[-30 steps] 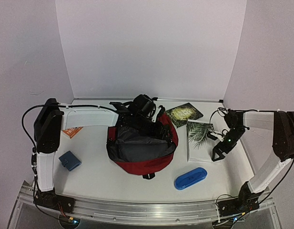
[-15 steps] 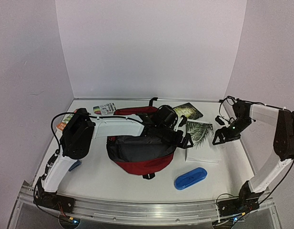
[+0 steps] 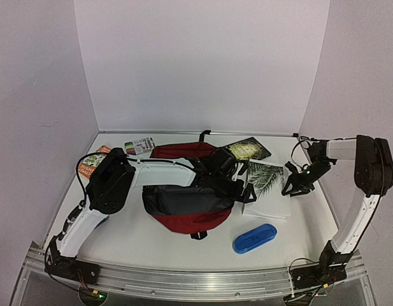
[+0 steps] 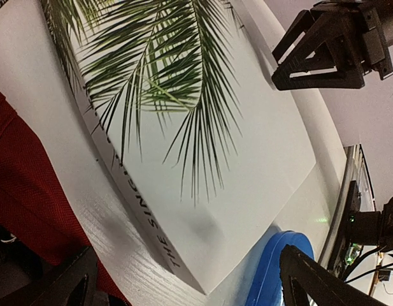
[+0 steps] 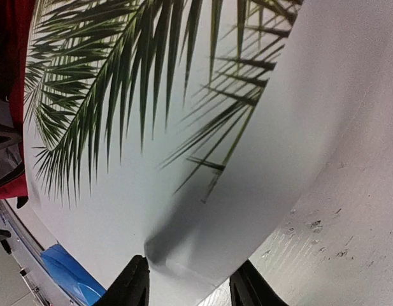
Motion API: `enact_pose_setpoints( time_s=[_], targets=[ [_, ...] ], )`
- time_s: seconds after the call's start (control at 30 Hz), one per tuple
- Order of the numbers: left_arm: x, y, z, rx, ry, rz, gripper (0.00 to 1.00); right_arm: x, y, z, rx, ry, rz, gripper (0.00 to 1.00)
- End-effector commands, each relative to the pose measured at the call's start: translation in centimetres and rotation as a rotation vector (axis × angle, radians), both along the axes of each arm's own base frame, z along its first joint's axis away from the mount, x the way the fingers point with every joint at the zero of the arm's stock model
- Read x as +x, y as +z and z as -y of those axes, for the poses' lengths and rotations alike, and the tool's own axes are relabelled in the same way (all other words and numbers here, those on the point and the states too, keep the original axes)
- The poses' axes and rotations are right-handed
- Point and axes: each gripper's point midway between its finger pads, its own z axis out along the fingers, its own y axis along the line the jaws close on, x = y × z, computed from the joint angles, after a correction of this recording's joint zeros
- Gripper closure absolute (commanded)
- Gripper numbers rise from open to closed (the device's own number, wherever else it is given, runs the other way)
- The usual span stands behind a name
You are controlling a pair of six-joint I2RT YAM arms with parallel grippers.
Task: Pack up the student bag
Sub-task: Pick up the book from the center of the board.
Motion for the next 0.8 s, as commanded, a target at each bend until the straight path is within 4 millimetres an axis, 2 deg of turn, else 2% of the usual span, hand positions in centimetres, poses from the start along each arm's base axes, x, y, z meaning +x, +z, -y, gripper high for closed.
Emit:
enact_pose_setpoints(
  time_s=[0.0,0.1,0.17,0.3,0.37,0.4,0.5,0.53,0.6,0.77],
  targets=[
    [1.3,2.4,1.1,-0.060,0.016,0.045,0.00,0.9,2.3,-0.3,0.076,-0.015,0.032,0.73],
    [1.3,2.5,1.1,-0.059,0.017,0.047,0.00,0.8,4.0,-0.5,0.095,-0.003,0.070,0.93],
    [1.3,2.8,1.1,-0.063,0.017,0.050,0.00,0.9,5.1,-0.7,0.109,0.002,0.092,1.00],
    [1.6,4.1,0.8,-0.067,0.023,0.076,0.00,1.0,7.3,-1.3,0.148,0.006,0.131,1.00],
    [1.8,4.9,0.6,-0.069,0.031,0.089,0.00,1.0,7.5,-1.1,0.138,-0.012,0.124,1.00],
    [1.9,5.2,0.4,-0.070,0.033,0.093,0.00,1.0,7.1,-0.8,0.118,-0.029,0.110,0.95],
    [1.9,5.7,0.5,-0.076,0.024,0.103,0.00,0.1,5.3,-0.4,0.091,-0.051,0.045,0.38],
    [1.9,5.7,0.6,-0.080,0.020,0.101,0.00,-0.1,4.6,-0.4,0.091,-0.059,0.022,0.24],
    [1.9,5.3,1.1,-0.086,0.016,0.084,0.00,-0.5,3.5,-0.4,0.095,-0.066,-0.015,0.17],
    [2.1,3.4,2.0,-0.074,0.018,0.038,0.00,-0.3,1.5,-0.1,0.084,-0.098,-0.044,0.15]
  ],
)
